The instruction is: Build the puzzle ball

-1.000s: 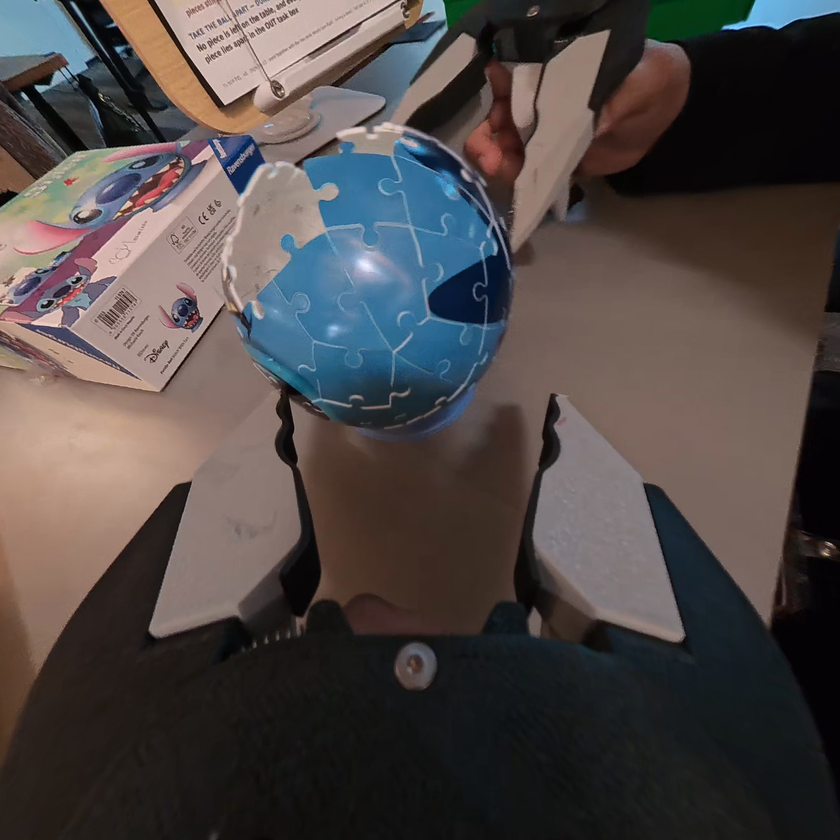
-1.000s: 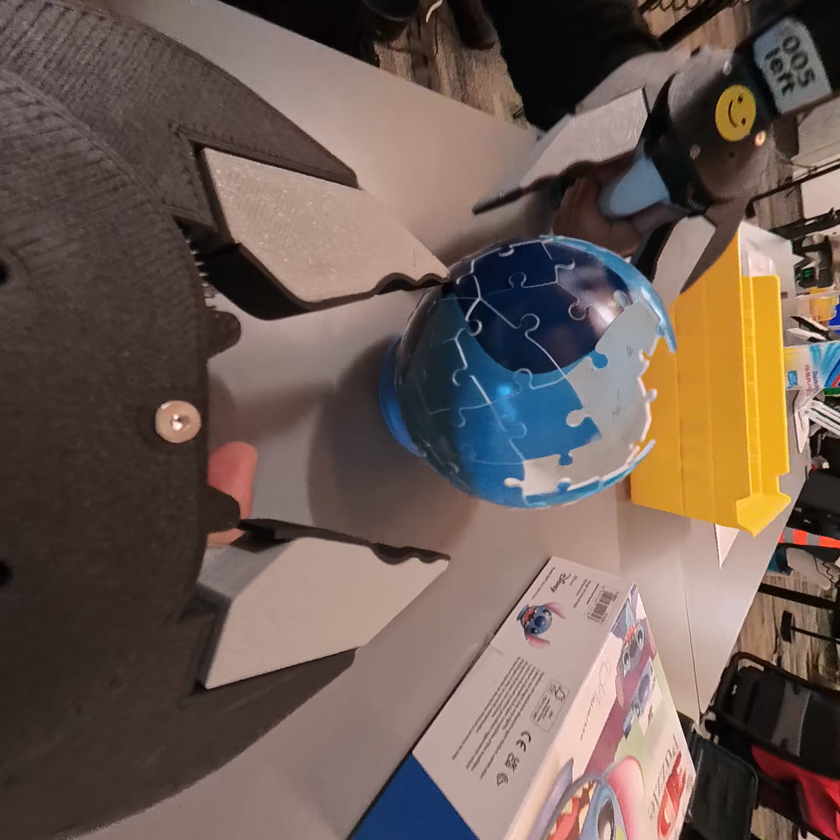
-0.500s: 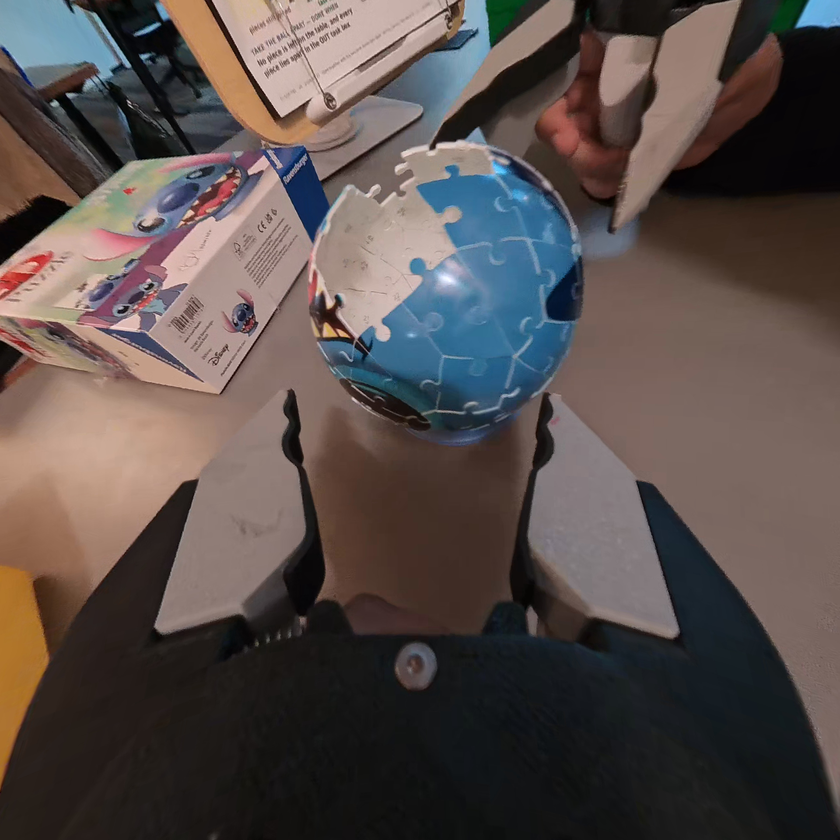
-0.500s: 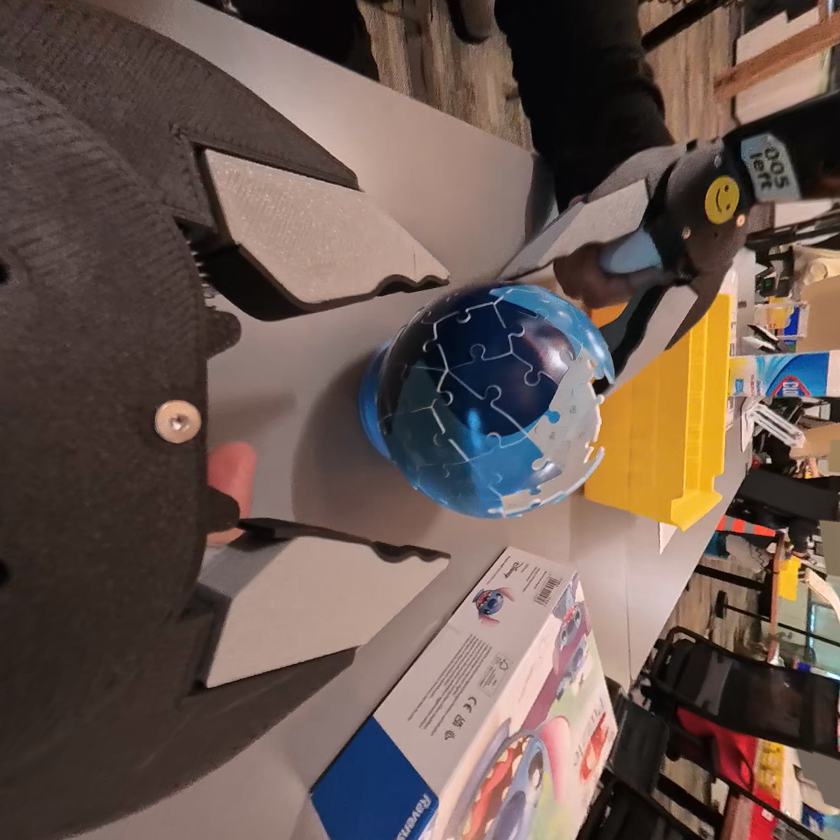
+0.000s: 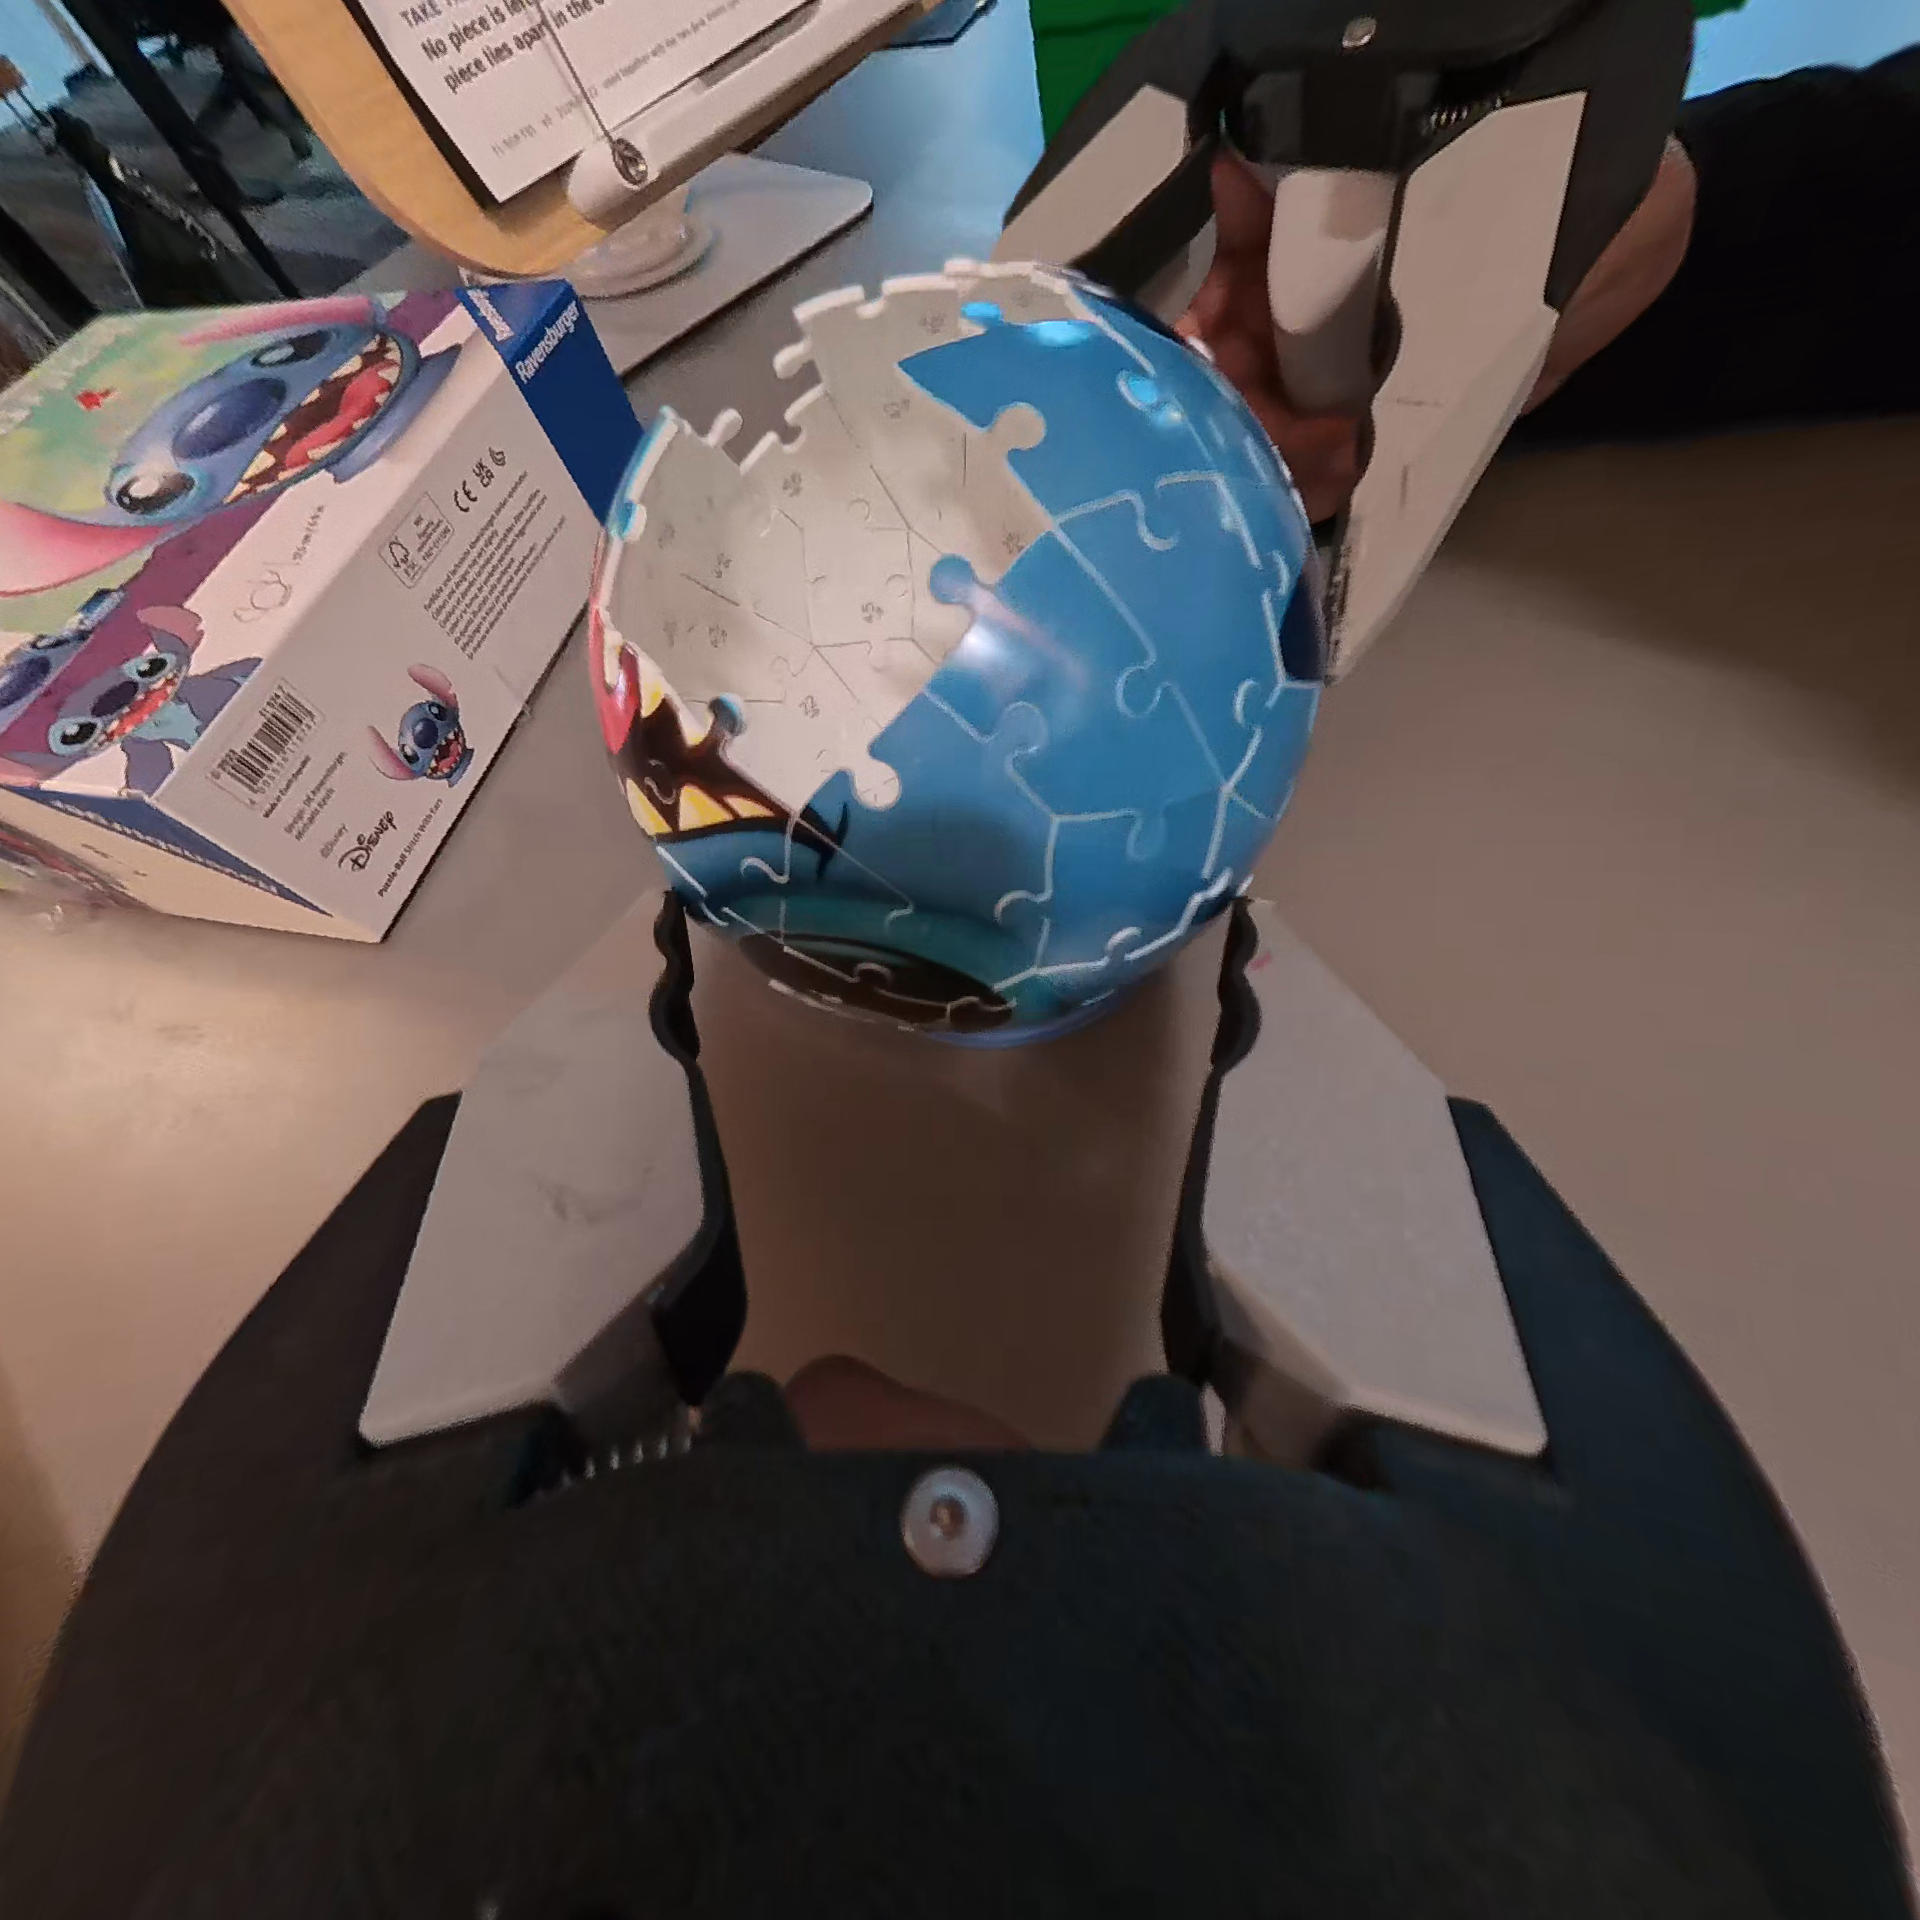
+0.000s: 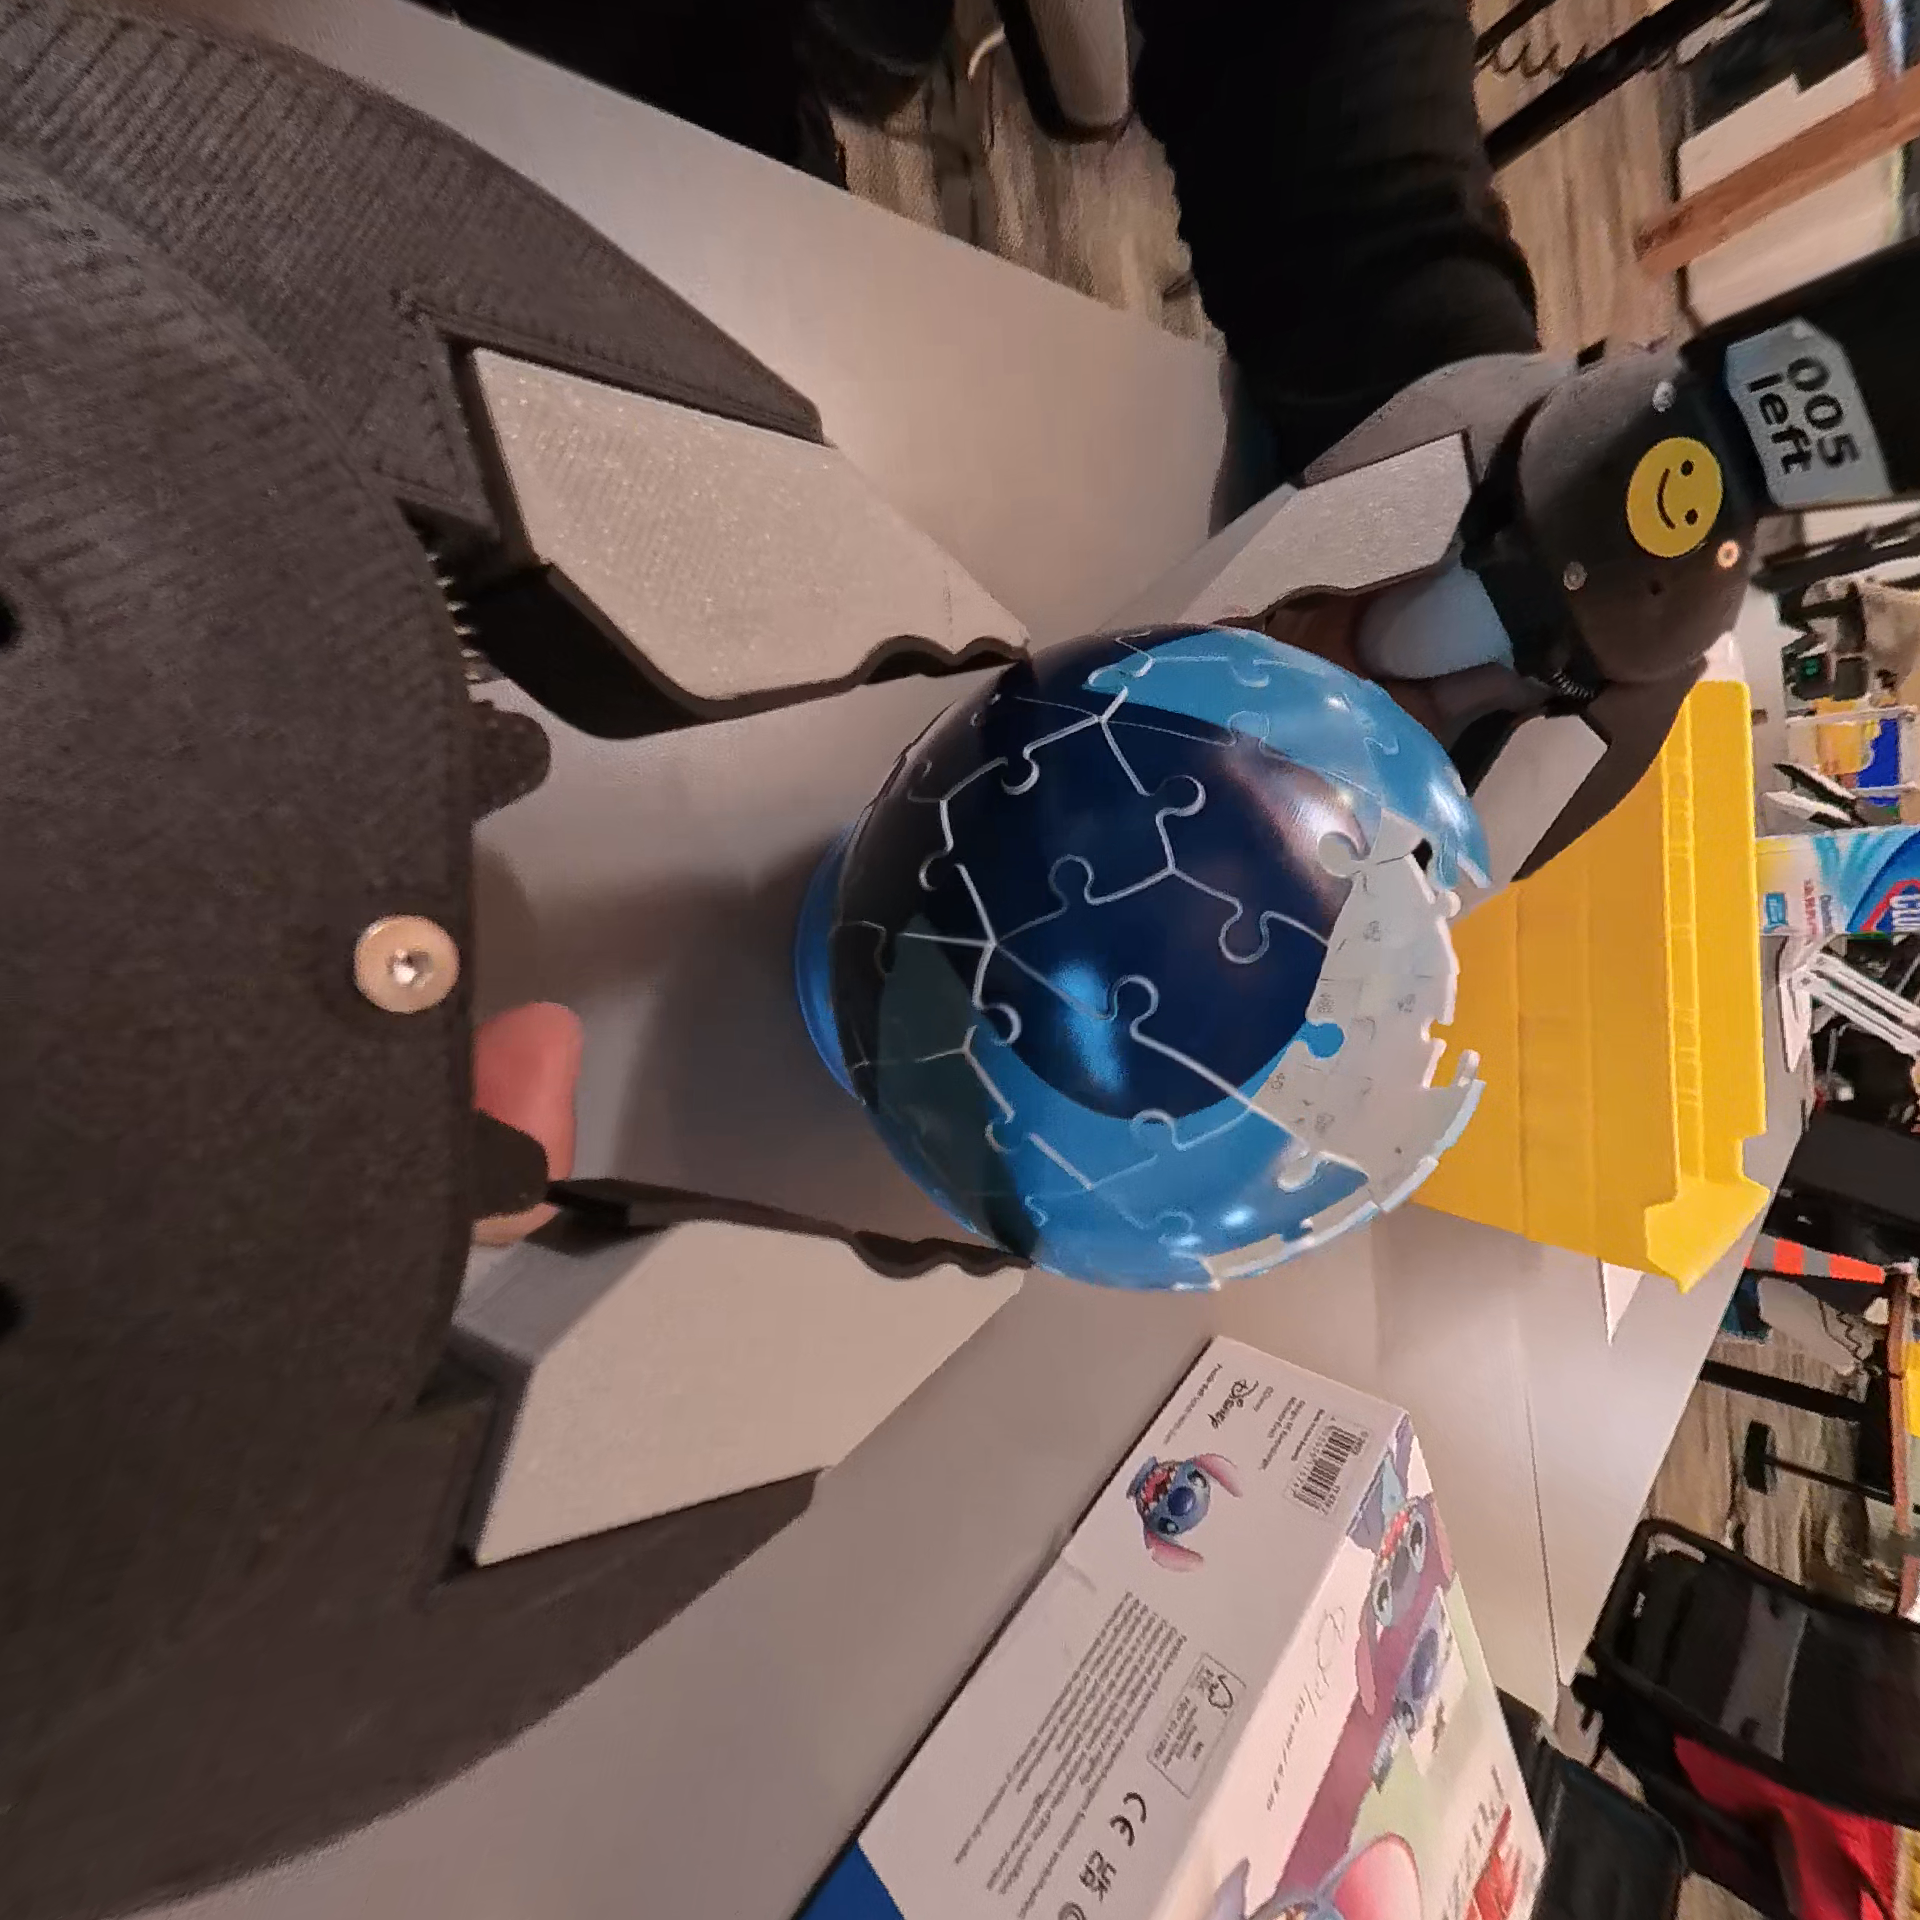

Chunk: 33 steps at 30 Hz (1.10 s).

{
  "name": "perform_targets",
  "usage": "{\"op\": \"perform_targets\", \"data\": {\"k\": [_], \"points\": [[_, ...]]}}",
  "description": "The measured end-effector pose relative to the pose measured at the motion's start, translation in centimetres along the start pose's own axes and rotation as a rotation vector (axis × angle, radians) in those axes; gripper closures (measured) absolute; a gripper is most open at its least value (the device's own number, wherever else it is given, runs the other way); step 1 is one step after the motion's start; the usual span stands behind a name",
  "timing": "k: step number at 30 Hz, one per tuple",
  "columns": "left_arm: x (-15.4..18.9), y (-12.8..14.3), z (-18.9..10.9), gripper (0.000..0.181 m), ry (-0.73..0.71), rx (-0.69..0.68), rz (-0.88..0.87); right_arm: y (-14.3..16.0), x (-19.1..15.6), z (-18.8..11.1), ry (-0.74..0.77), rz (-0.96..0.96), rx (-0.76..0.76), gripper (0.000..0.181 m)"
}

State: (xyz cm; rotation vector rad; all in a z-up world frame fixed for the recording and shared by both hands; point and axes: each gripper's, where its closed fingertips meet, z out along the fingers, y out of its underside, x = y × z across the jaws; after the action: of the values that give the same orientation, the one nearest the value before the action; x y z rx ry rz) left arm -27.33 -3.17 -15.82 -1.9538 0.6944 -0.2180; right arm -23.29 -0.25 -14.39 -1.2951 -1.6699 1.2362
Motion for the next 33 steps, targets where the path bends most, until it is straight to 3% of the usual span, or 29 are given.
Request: {"op": "perform_targets", "data": {"k": [7,11,14,19,25,33], "points": [[1.7,-0.9,-1.8,0.080,-0.050,-0.038,-0.158,0.1,-0.8,-0.1,-0.171,0.150,0.008,0.074],[2.4,-1.6,-3.8,0.087,-0.047,0.031,-0.138,0.3,-0.2,-0.6,-0.154,0.128,0.008,0.073],[0.5,-0.2,-4.7,0.084,-0.129,0.014,-0.079,0.3,0.0,-1.0,-0.108,0.085,0.003,0.074],[-0.1,1.8,-2.7,0.078,-0.076,-0.049,-0.048,-0.4,-0.5,-1.2,-0.010,-0.060,0.009,0.071],[0.3,1.8,0.0,0.077,0.018,-0.051,0.063,-0.4,-1.2,0.2,0.055,-0.151,-0.028,0.072],[1.1,0.7,-0.9,0.082,-0.022,-0.053,0.044,0.3,-1.5,0.8,-0.018,-0.061,-0.042,0.067]]}}
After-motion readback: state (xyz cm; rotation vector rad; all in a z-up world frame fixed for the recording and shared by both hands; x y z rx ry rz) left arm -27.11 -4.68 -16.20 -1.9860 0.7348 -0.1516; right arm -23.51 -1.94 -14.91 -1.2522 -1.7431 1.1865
